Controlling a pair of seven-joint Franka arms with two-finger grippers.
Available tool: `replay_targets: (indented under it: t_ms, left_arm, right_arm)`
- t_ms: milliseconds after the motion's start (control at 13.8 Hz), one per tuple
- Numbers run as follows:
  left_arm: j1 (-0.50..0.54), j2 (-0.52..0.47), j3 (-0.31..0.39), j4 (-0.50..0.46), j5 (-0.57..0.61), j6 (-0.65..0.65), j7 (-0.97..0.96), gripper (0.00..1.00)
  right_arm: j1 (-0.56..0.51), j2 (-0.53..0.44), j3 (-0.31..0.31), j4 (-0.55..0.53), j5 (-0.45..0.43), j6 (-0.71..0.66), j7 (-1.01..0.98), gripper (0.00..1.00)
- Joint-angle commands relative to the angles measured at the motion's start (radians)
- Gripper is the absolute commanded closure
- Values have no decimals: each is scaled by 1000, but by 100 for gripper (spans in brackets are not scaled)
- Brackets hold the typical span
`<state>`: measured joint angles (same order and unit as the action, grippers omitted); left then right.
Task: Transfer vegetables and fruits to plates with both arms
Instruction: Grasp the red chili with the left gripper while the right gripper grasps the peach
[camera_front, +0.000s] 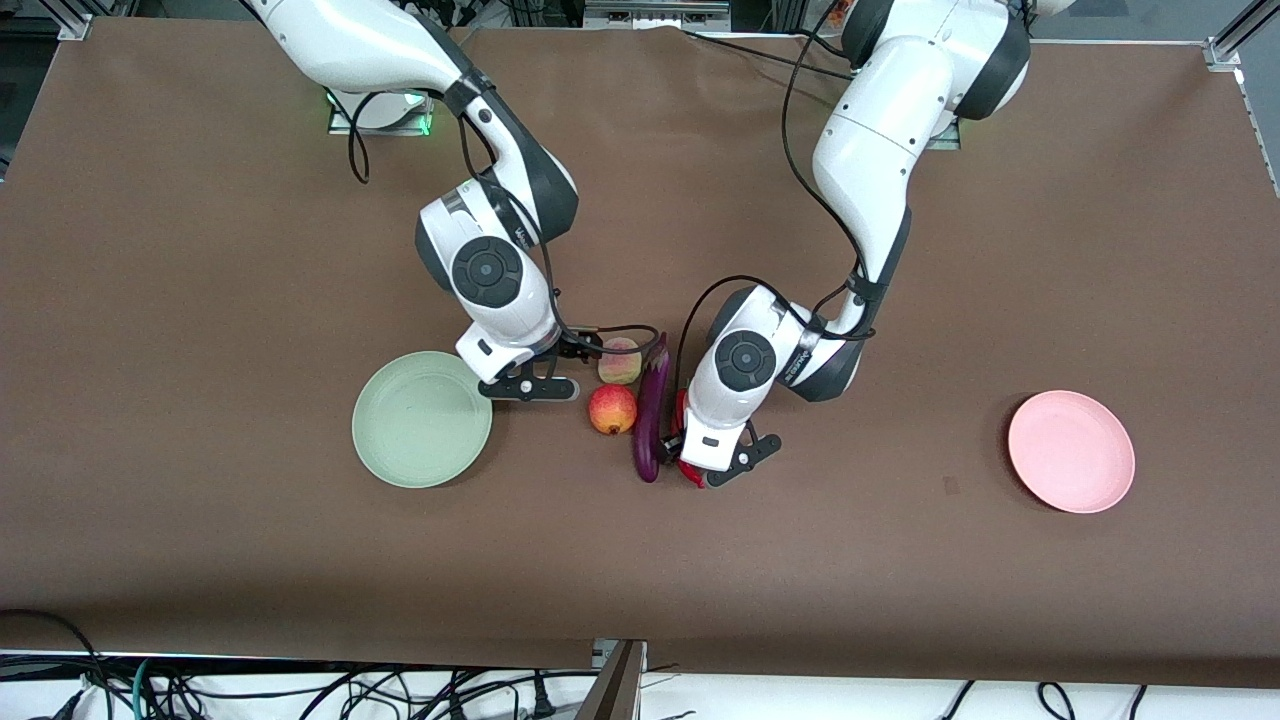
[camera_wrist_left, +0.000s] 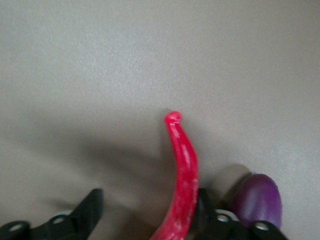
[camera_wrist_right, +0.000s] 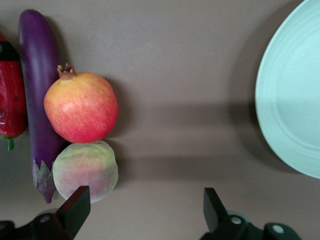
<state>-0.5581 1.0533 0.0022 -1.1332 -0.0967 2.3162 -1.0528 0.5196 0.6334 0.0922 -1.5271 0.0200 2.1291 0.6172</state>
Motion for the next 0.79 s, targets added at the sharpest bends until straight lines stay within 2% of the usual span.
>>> replay_targets:
  t_ms: [0, 144, 361, 578, 722]
  left_arm:
    - [-3, 22, 4, 29, 28, -11, 51, 68]
    - [-3, 14, 4, 26, 86, -12, 53, 100]
    - [7, -2, 2, 20, 120, -21, 57, 100]
    - [32, -44, 1, 0, 118, -84, 147, 100]
    - [75, -120, 1, -74, 115, -115, 288, 100]
  right_arm:
    - [7, 17, -5, 16, 11, 15, 9, 0]
    - [17, 28, -5, 16, 12, 41, 10, 0]
    - [42, 51, -5, 16, 12, 103, 21, 0]
    - [74, 87, -5, 16, 11, 175, 85, 0]
    - [88, 104, -5, 16, 11, 195, 111, 0]
